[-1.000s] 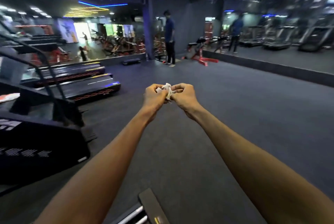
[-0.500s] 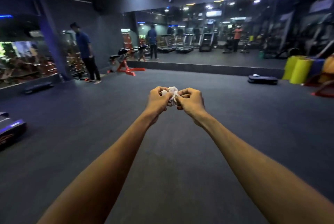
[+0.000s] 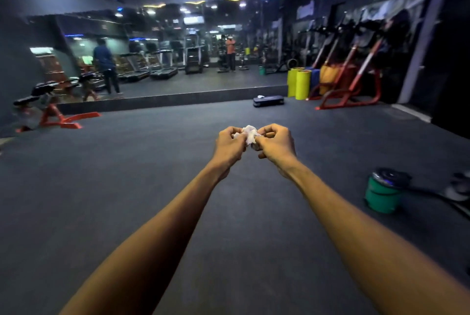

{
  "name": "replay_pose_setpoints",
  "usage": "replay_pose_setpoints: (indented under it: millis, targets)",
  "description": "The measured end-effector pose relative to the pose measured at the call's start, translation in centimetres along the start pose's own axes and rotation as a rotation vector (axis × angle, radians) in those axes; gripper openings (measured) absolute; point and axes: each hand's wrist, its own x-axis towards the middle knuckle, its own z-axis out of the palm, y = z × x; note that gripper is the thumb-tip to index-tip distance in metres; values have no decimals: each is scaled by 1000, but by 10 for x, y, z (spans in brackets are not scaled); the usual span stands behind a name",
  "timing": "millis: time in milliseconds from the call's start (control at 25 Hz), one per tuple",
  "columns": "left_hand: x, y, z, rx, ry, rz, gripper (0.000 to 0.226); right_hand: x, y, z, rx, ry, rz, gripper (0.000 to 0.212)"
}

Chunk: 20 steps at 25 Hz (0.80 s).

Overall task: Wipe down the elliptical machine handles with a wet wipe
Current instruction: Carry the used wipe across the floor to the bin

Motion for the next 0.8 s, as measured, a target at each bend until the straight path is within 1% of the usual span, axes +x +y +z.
replay_pose_setpoints:
  millis: [160, 280, 360, 440, 560, 640, 800]
  targets:
    - [59, -3, 102, 9, -95, 2, 9, 70, 30, -76, -21, 127, 50, 14]
    - [106, -3, 179, 20, -156, 9, 6, 120, 51, -133, -44, 217, 74, 12]
    - [134, -7, 231, 44, -225, 22, 3, 150, 73, -170, -75, 286, 104, 12]
    - [160, -14, 281, 45, -315, 19, 7, 180, 97, -202, -88, 350, 121, 15]
    - [198, -21, 346, 43, -430, 26, 12, 230, 132, -241, -107, 420, 157, 21]
    - [233, -29, 391, 40, -507, 30, 10, 275, 157, -265, -85, 475, 177, 21]
    - [319, -38, 476, 62, -631, 7, 14, 373, 199, -303, -108, 565, 207, 20]
